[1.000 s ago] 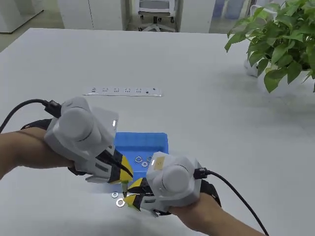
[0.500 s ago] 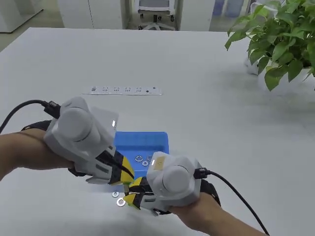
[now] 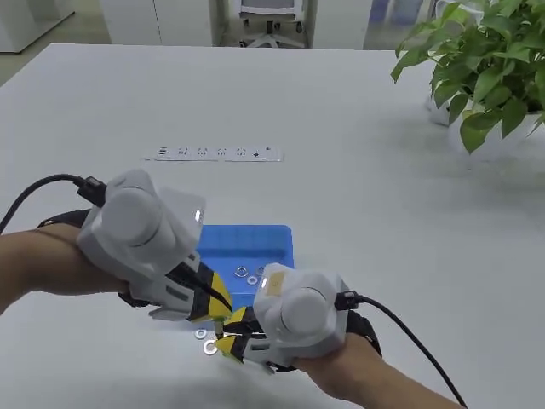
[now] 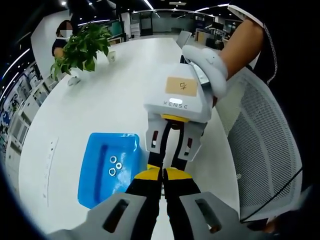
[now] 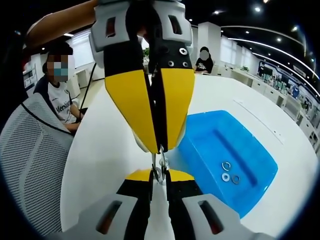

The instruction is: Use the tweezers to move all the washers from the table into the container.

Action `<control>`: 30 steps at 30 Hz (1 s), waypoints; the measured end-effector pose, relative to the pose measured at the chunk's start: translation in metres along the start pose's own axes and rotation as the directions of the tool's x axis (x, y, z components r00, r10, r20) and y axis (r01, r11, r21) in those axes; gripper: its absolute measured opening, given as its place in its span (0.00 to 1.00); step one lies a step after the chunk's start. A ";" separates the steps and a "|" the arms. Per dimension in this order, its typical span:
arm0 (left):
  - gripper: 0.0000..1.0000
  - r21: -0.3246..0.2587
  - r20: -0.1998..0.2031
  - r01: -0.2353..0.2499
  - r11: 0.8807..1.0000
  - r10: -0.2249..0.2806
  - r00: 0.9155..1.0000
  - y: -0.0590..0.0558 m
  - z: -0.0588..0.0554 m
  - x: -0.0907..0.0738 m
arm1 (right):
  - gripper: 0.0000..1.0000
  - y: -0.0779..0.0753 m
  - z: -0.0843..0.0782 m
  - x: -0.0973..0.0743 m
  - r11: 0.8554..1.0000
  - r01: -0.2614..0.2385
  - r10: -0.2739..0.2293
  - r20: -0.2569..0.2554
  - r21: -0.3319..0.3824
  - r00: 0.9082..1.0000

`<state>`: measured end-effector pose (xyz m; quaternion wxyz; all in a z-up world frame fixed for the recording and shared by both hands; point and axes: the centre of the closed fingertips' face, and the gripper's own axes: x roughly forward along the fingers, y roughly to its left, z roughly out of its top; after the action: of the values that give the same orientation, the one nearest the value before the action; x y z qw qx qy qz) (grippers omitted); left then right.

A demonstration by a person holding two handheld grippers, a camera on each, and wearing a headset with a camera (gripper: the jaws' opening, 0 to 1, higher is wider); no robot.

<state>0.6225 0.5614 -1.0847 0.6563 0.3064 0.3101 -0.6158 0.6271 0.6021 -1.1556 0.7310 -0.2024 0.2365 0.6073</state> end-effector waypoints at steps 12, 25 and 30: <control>0.05 -0.019 0.003 0.003 1.000 -0.003 1.000 0.002 -0.004 0.000 | 0.11 0.000 -0.001 0.003 1.000 -0.003 0.003 -0.001 0.003 1.000; 0.05 -0.019 0.003 0.003 1.000 -0.003 1.000 0.006 -0.005 0.000 | 0.09 -0.001 -0.001 0.003 1.000 0.011 -0.011 -0.009 0.007 1.000; 0.05 -0.015 0.001 -0.002 1.000 0.002 1.000 0.006 -0.005 -0.002 | 0.09 -0.001 0.000 0.002 1.000 0.016 -0.016 -0.008 0.003 1.000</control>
<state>0.6279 0.5670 -1.0856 0.6593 0.3017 0.3141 -0.6129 0.6287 0.6034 -1.1567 0.7351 -0.2059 0.2386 0.6003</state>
